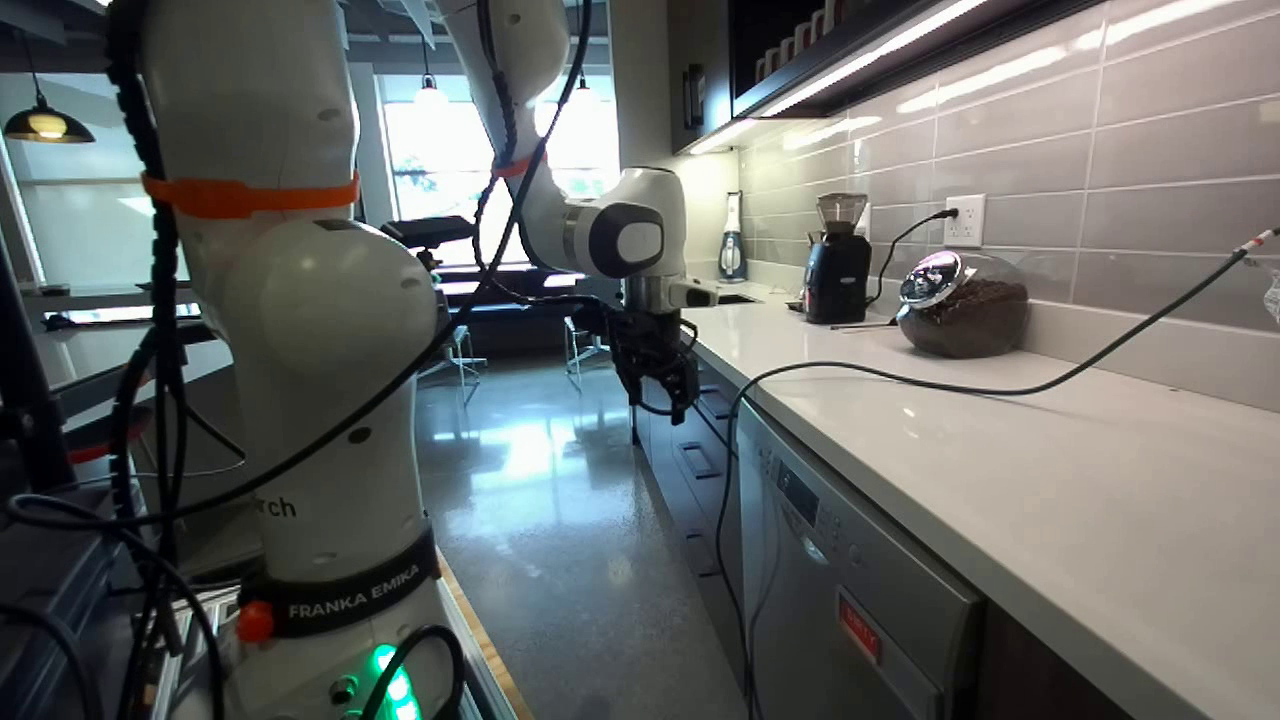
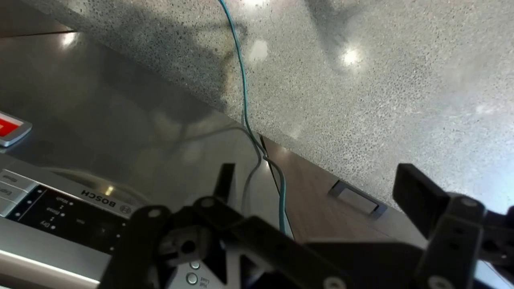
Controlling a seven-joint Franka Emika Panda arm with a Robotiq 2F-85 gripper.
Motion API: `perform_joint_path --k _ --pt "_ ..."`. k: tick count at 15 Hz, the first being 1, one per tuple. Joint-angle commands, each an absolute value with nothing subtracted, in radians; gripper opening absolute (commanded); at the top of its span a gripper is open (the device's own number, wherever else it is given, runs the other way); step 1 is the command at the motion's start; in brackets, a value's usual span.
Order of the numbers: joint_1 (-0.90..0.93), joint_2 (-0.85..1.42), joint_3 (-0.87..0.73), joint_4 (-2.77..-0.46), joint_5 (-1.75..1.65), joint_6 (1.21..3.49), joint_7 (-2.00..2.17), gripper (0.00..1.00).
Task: Press the middle button on the left side of the dish washing machine
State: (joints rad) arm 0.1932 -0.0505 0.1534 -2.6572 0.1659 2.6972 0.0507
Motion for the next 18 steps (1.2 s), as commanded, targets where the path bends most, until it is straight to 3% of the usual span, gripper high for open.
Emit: perform_joint_path --k 1,11,18 --pt "0.19 0.044 0.167 -2.643 0.138 2.823 0.083 1.0" --pt "0.247 0.19 0.035 -2.644 -0.134 3.099 0.355 1.0" --pt "0.307 0.279 -0.056 -2.585 -0.117 3.19 0.378 1.0"
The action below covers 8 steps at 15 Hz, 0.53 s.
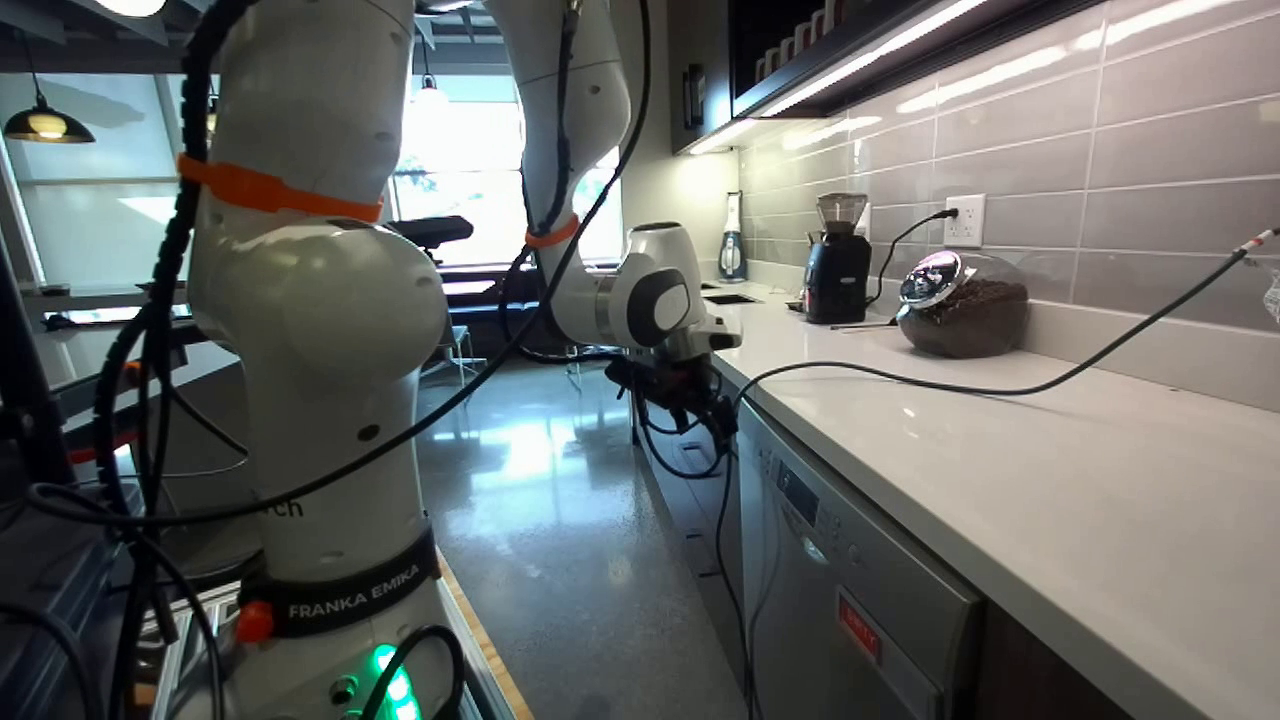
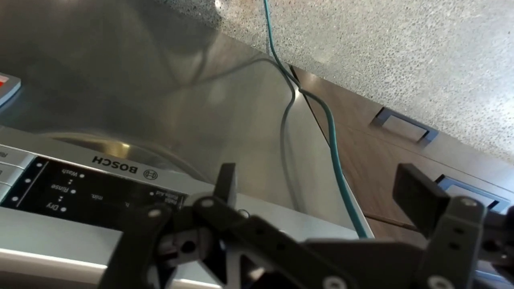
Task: Press the middle button on the left side of the dish washing machine
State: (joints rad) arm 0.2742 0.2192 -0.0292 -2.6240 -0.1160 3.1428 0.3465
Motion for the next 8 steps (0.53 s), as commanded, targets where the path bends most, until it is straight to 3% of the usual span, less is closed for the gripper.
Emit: perform_joint_path --k 1,3,5,8 --pt "0.312 0.291 -0.059 -2.572 -0.115 3.191 0.375 1.0" --pt "0.322 0.312 -0.066 -2.549 -0.113 3.185 0.376 1.0" --pt "0.334 0.329 -0.077 -2.528 -0.113 3.184 0.377 0.74" --pt "0.372 0.353 -0.12 -2.501 -0.114 3.19 0.386 0.49"
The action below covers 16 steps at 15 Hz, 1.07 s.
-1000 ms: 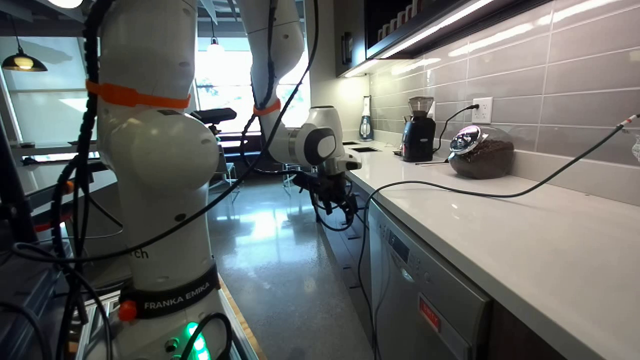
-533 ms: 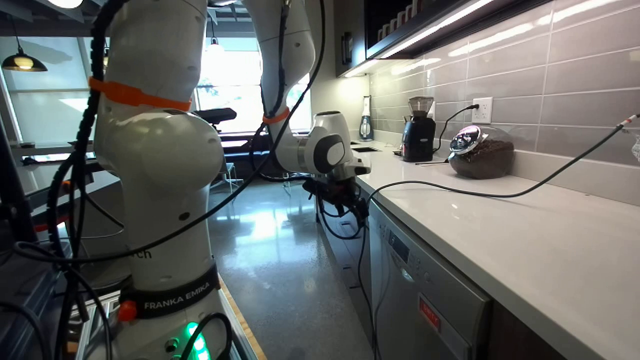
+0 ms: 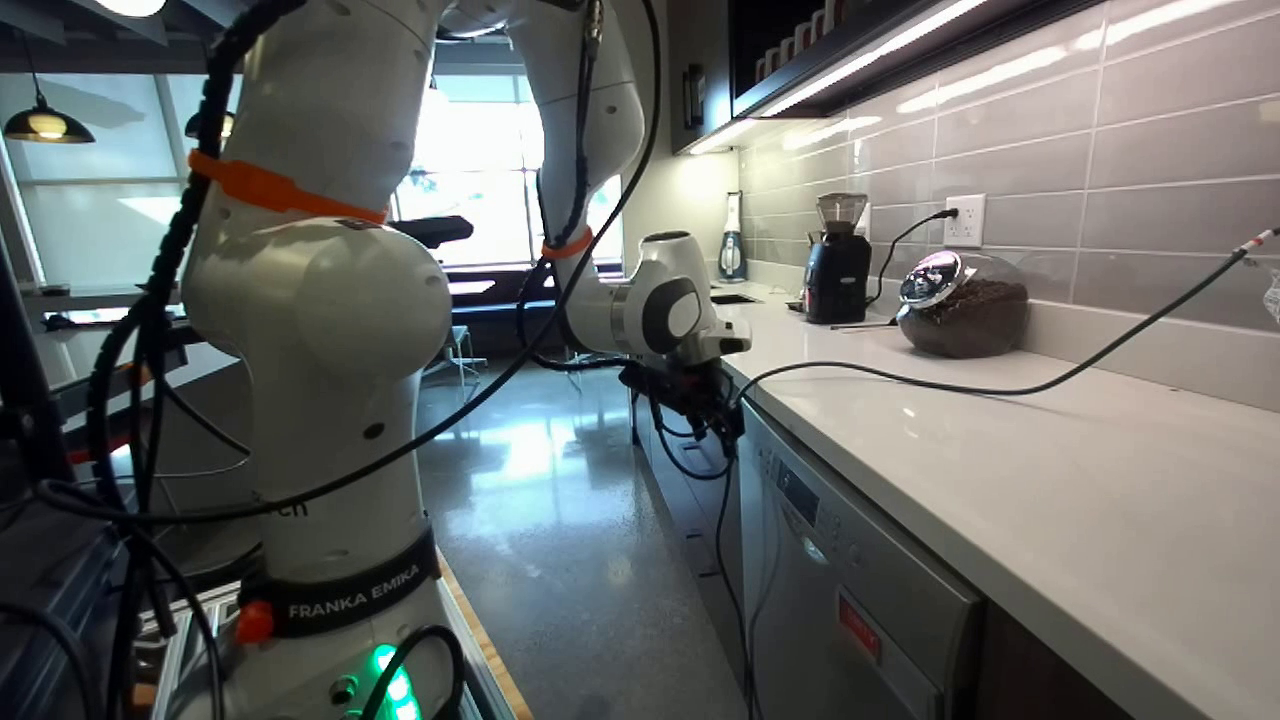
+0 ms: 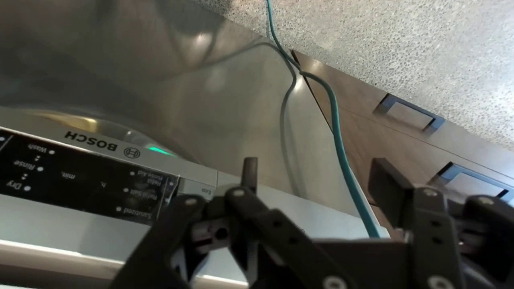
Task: Press the middle button on the left side of the dish washing machine
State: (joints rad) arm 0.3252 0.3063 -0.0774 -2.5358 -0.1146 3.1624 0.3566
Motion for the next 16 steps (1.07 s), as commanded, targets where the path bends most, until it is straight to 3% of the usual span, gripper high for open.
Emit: perform_joint_path --k 1,6,7,16 --pt "0.375 0.36 -0.124 -2.494 -0.111 3.191 0.388 0.42" --pt "0.433 0.386 -0.193 -2.465 -0.113 3.195 0.402 0.04" --pt "0.443 0.389 -0.204 -2.462 -0.112 3.195 0.404 0.01" --pt "0.479 0.372 -0.247 -2.462 -0.114 3.168 0.403 0.01"
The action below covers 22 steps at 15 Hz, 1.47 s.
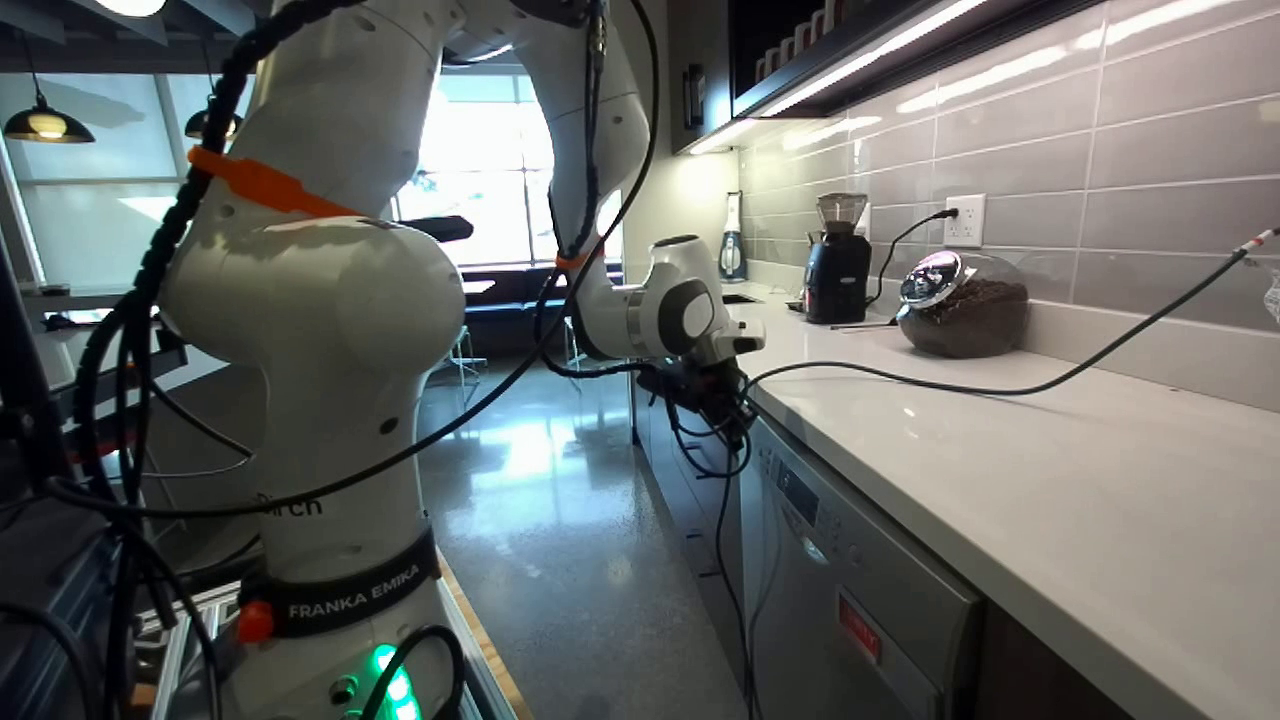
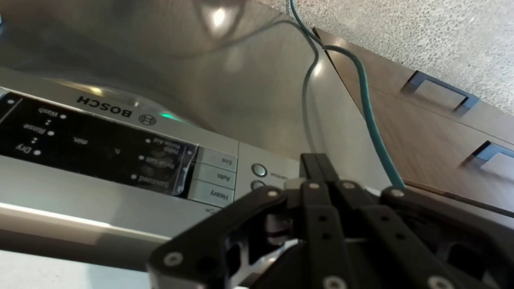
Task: Press the middle button on the left side of the dish washing machine
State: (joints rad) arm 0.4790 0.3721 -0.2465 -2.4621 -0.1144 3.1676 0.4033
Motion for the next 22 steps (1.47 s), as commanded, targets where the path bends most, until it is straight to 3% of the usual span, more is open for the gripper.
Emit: perform_joint_path --k 1,22 --pt "0.48 0.372 -0.246 -2.461 -0.114 3.168 0.403 0.01" --pt "0.419 0.397 -0.216 -2.447 -0.035 3.189 0.488 0.0"
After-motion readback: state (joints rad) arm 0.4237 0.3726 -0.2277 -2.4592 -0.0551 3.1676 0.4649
